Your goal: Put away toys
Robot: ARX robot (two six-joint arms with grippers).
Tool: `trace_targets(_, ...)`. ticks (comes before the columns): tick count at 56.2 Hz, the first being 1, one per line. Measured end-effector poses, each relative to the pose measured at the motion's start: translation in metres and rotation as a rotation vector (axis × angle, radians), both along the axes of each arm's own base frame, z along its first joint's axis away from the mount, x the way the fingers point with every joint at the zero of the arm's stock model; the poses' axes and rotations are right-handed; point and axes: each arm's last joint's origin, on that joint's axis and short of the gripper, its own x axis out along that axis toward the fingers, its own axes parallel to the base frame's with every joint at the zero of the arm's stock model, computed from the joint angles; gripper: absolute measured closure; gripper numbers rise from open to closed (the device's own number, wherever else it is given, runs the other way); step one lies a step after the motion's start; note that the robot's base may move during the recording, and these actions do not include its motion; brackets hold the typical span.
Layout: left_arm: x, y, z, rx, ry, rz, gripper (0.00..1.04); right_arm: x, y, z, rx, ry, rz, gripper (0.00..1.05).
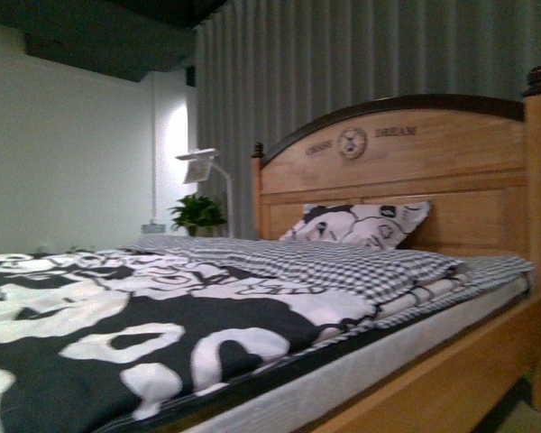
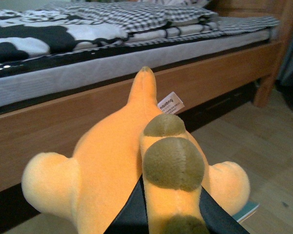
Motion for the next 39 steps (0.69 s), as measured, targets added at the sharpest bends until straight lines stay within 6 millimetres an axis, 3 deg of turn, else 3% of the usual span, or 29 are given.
trace_targets(39, 0.0000, -0.0001, 0.0000, 0.000, 0.000, -0.001, 0.06, 0.0000, 0.0000, 0.0000, 0.000, 0.000, -0.002, 0.95)
